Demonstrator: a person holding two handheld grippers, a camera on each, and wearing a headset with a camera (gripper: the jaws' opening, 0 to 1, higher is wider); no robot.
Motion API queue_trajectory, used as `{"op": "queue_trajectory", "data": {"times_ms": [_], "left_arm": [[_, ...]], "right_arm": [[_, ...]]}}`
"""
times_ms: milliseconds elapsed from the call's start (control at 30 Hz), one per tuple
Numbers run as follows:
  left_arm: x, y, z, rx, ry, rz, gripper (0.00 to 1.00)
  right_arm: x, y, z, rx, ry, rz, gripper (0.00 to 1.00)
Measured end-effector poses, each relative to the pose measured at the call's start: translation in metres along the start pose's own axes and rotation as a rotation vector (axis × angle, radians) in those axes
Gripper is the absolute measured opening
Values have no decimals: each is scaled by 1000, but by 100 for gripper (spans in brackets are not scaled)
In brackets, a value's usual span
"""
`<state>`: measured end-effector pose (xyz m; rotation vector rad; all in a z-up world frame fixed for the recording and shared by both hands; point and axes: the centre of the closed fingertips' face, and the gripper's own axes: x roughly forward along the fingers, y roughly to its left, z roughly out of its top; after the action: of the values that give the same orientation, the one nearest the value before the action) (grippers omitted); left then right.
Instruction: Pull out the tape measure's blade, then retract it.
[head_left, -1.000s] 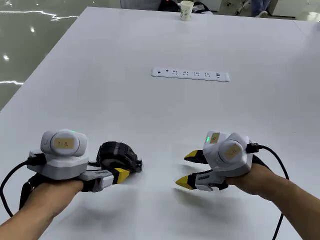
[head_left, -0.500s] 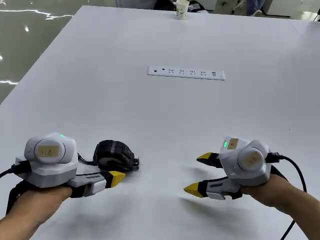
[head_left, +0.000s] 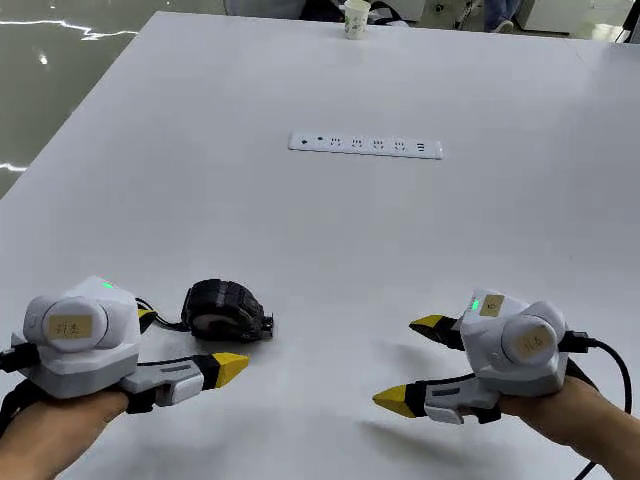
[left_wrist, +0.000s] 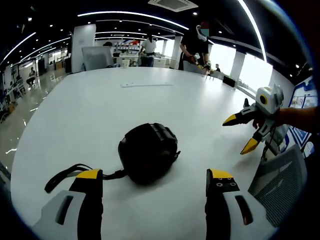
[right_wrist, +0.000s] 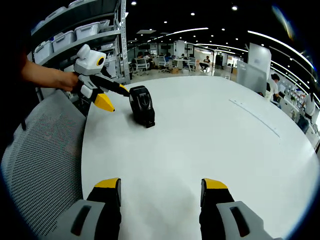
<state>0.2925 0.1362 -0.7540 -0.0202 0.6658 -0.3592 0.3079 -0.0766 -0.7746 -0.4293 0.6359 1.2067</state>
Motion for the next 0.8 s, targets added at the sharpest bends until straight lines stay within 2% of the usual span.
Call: {"op": "queue_trajectory", "data": {"times_ms": [267,433,667,800], "left_arm": [[-4,-9,0,35,-36,-33,87],[-8,-14,-1,74,-39,-43,90],[-11,-16,0,82,-57,-52,94],[-14,-18,1,96,-65,-58,94]], "right_arm": [[-6,9,5,39,-67,0,73],[-9,12,5,47,-82,-5,80],[-13,12,6,67,-122,-33,84],[-15,12,6,68,-129,-44,87]]}}
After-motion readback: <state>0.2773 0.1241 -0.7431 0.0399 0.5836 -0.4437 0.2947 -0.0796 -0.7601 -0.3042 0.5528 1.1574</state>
